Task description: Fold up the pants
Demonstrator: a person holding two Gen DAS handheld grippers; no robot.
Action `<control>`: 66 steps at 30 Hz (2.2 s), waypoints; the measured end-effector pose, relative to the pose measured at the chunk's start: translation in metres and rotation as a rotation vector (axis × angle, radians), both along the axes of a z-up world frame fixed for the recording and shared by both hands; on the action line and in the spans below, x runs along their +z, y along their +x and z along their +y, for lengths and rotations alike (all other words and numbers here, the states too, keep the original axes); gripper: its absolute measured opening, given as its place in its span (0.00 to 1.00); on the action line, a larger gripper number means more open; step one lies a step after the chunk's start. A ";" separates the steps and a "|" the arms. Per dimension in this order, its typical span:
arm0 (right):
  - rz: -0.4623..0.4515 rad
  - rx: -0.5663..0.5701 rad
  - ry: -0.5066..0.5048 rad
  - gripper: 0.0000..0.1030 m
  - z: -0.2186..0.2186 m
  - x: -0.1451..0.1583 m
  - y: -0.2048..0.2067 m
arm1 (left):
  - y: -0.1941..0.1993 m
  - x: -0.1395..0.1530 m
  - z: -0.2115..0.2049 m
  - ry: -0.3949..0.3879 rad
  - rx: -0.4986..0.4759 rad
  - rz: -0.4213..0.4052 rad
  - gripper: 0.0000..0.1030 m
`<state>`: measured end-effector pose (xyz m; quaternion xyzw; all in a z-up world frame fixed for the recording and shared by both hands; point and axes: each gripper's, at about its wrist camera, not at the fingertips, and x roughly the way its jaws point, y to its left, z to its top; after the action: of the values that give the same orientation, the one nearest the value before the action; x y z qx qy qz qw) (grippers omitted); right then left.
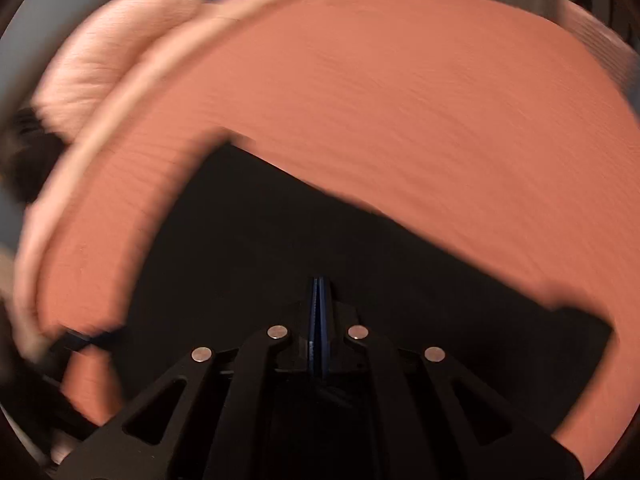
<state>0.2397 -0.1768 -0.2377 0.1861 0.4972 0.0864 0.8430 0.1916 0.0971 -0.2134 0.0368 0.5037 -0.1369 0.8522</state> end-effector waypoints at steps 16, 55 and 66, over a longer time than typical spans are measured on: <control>-0.024 -0.200 0.014 0.01 -0.072 -0.007 -0.154 | -0.030 0.029 -0.017 0.125 0.069 0.046 0.89; -0.056 -0.321 0.331 0.92 -0.066 -0.016 -0.149 | 0.042 0.007 0.079 -0.317 0.155 0.244 0.89; -0.110 -0.353 0.122 0.92 -0.039 0.011 -0.148 | 0.025 0.017 0.018 0.053 0.066 0.123 0.89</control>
<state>0.0920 -0.2154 -0.2268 0.3164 0.4039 -0.0229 0.8580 0.2161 0.1151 -0.1961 0.0345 0.5596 -0.0973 0.8223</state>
